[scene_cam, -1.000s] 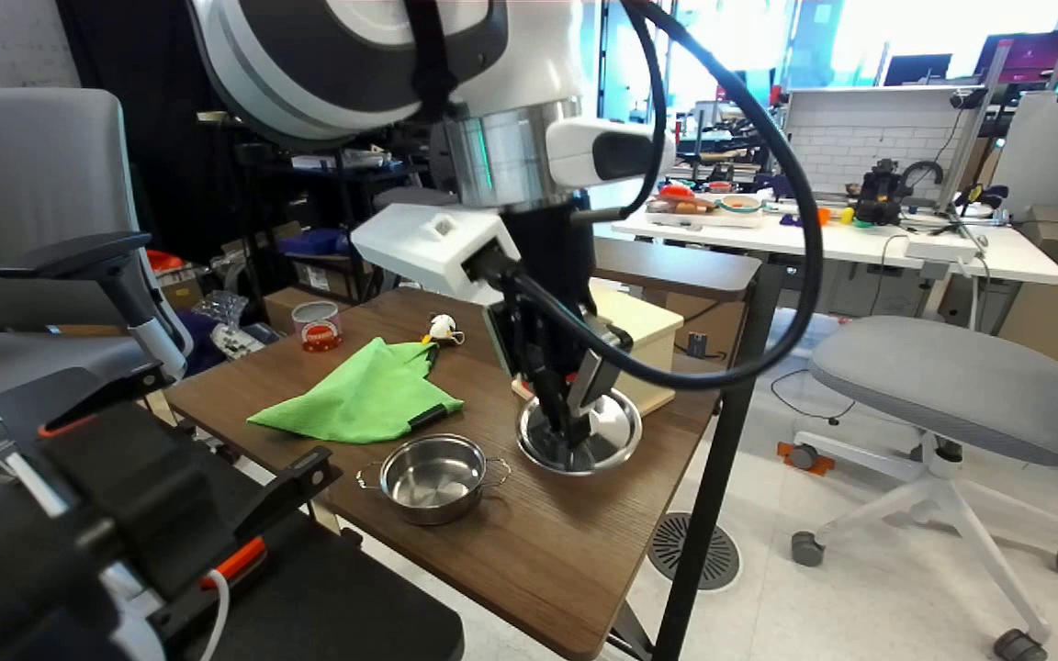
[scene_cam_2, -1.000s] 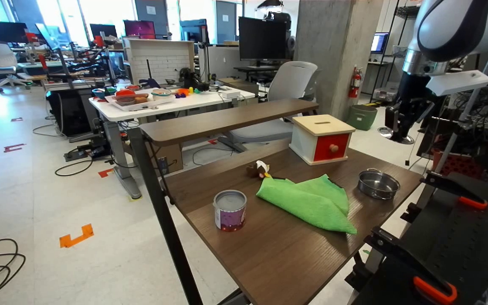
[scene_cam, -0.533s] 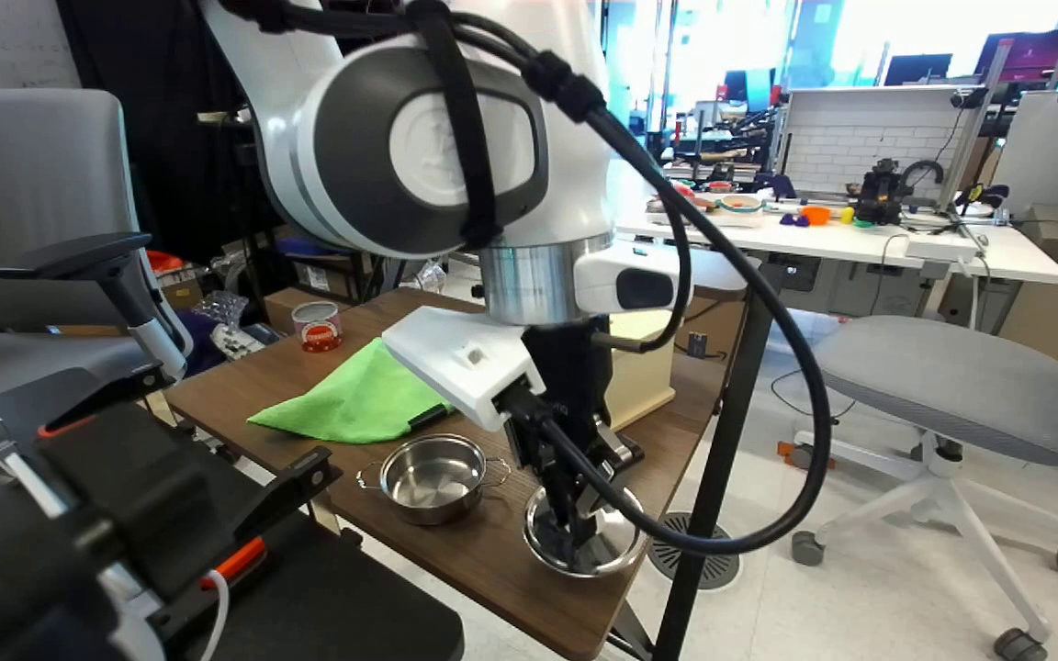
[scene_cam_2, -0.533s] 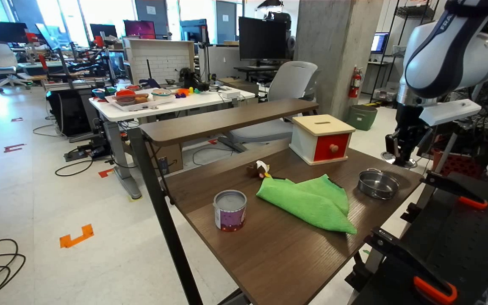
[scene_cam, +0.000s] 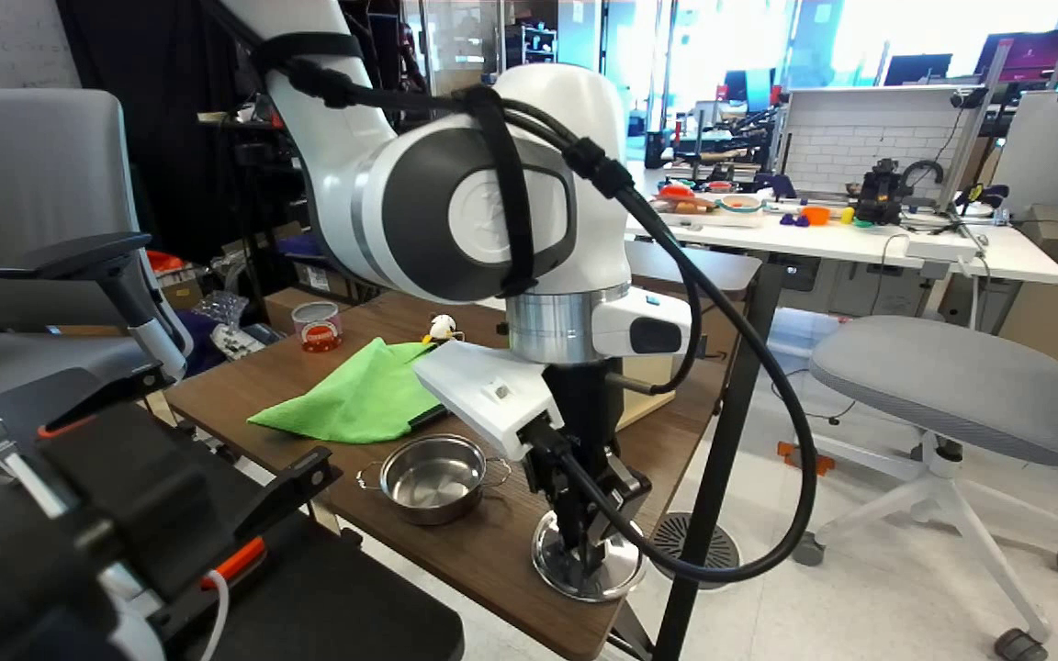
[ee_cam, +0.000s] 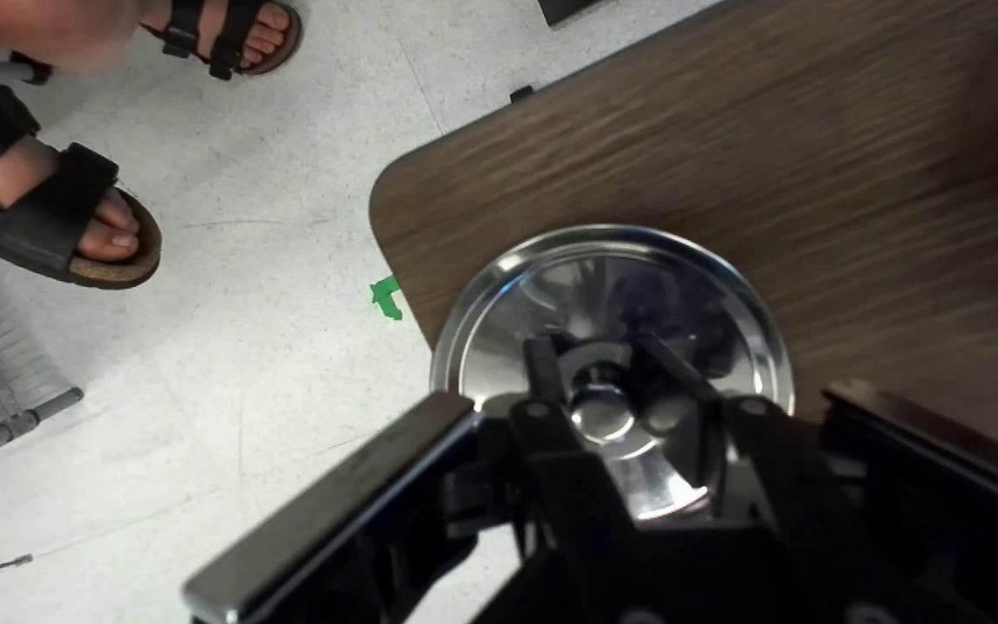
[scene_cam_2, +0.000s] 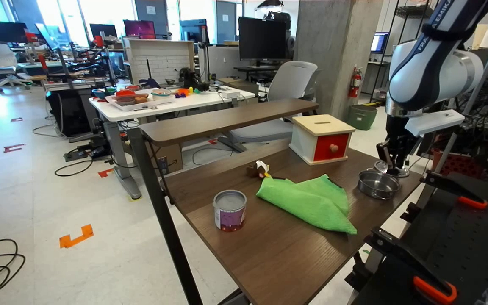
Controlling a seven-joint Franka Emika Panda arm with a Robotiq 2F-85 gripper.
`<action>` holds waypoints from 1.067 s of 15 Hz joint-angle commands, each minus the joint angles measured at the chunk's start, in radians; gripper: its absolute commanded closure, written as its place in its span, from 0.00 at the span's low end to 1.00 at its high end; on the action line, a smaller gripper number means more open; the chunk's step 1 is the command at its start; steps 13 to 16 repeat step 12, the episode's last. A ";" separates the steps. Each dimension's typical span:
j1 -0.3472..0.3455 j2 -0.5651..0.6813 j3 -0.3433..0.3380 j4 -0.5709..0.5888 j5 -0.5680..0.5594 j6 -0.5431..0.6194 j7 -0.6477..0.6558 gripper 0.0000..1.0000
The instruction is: Remove the silver lid from the silver pot
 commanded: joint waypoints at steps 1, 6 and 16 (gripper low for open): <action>0.001 -0.029 0.009 0.006 0.022 -0.027 -0.013 0.39; -0.066 -0.223 0.098 -0.136 0.079 -0.012 -0.104 0.02; -0.099 -0.352 0.148 -0.208 0.198 -0.050 -0.176 0.00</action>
